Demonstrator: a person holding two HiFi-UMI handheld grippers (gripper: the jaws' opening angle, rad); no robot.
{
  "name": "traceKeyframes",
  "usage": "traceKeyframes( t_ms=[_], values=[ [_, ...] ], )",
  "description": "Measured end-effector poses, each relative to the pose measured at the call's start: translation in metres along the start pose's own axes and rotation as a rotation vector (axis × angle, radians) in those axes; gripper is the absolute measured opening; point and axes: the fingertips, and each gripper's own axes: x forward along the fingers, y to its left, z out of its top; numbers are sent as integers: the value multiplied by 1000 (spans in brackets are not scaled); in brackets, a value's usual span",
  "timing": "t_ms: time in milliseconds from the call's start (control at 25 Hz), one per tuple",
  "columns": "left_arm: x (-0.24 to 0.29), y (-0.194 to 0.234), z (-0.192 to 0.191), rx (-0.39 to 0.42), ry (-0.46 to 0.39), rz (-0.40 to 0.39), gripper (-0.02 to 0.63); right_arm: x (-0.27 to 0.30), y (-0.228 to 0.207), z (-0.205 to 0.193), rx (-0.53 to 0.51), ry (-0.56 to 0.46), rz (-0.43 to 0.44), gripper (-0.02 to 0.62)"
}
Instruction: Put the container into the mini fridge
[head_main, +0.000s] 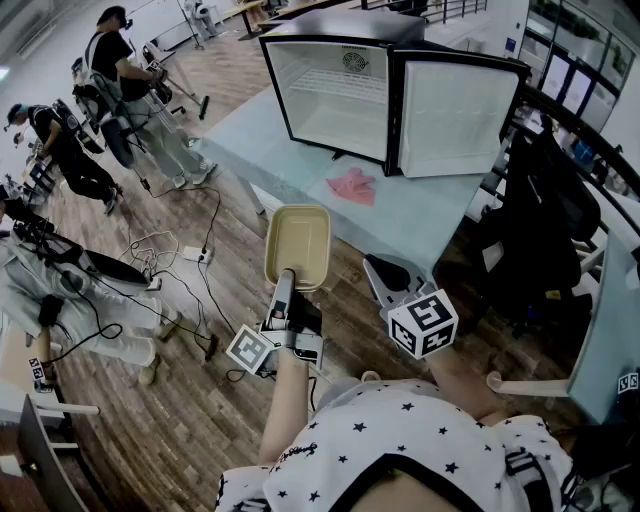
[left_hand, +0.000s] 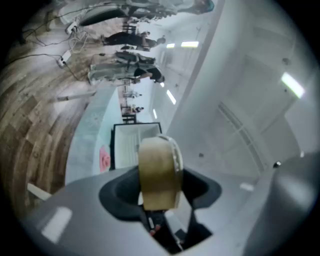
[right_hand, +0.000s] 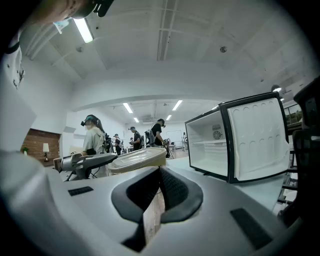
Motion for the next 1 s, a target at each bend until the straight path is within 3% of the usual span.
traceKeyframes(
  t_ms=[1000],
  values=[
    [1, -3, -18, -9, 8, 8, 224, -4, -1, -6, 18, 14, 42, 21]
  ],
)
